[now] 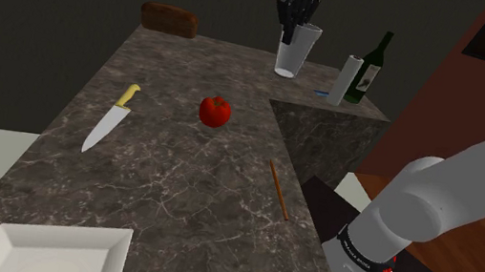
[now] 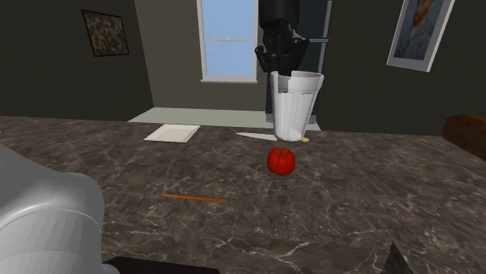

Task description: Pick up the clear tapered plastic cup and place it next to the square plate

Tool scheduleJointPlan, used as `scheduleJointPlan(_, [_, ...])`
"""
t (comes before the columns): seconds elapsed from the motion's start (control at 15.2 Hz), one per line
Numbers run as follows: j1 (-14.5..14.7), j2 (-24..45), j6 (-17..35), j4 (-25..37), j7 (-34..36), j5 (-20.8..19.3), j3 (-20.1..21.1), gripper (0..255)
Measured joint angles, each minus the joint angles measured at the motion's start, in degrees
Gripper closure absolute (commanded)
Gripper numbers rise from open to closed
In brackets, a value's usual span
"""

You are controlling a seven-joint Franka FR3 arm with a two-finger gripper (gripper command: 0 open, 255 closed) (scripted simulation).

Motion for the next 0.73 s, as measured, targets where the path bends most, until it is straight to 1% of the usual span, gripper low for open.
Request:
scheduleJointPlan(0.13, [0.2, 0.0, -0.8, 0.7, 0.7, 0.2, 0.5, 255])
scheduleJointPlan(0.33, [1.3, -2.1, -1.6, -0.7, 3.4, 1.5, 2.4, 255])
scheduleJointPlan(0.73, [4.0, -4.3, -3.6, -1.2, 11.3, 4.9, 8.3, 255])
